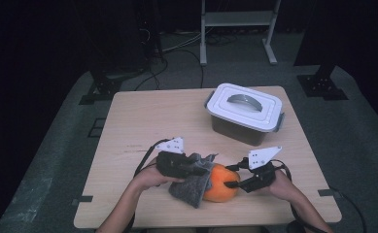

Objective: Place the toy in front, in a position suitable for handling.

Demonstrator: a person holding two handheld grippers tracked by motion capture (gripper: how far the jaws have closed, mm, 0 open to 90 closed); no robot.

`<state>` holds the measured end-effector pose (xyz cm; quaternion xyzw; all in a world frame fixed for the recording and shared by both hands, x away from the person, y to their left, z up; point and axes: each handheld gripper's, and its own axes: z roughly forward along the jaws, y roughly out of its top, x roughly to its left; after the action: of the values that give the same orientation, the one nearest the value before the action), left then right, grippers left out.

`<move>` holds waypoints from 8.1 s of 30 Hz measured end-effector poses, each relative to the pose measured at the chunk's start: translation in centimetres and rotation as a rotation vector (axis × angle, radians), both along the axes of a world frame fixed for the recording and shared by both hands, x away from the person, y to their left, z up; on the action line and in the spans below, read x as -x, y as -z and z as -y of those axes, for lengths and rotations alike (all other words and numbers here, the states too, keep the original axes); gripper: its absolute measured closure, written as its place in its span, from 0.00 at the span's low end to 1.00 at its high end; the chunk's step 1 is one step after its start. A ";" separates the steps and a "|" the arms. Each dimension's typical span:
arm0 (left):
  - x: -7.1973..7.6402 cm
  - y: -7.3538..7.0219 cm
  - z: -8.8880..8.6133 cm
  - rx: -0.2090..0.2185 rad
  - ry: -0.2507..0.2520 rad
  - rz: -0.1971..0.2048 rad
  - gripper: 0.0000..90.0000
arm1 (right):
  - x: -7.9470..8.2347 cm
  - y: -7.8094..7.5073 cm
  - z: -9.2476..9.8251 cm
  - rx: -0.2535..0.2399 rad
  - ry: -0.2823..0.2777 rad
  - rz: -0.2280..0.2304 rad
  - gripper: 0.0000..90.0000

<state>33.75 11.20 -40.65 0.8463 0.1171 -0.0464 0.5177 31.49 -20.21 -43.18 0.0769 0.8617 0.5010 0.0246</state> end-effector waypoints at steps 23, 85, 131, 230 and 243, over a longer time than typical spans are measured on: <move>0.8 -1.6 0.8 0.056 0.043 0.026 0.77 | -0.1 0.2 0.4 -0.005 0.019 -0.012 0.51; 0.9 -1.2 0.9 -0.025 -0.007 0.054 0.76 | 0.7 -2.8 -4.1 0.135 0.053 0.030 0.29; 0.7 -0.9 1.0 0.029 0.017 0.000 0.79 | 0.0 -2.5 -4.7 0.138 0.070 -0.011 0.39; -0.2 -1.7 -1.9 0.078 -0.032 0.013 0.81 | 1.0 -0.8 -1.9 0.045 0.011 0.087 0.64; 0.6 -3.2 4.5 0.005 0.117 0.063 0.81 | 1.4 -1.0 -2.7 0.074 -0.018 0.126 0.65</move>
<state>33.19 6.70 -37.43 0.8514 0.0510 -0.0503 0.5196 30.11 -17.52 -42.14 0.0366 0.8769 0.4730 0.0770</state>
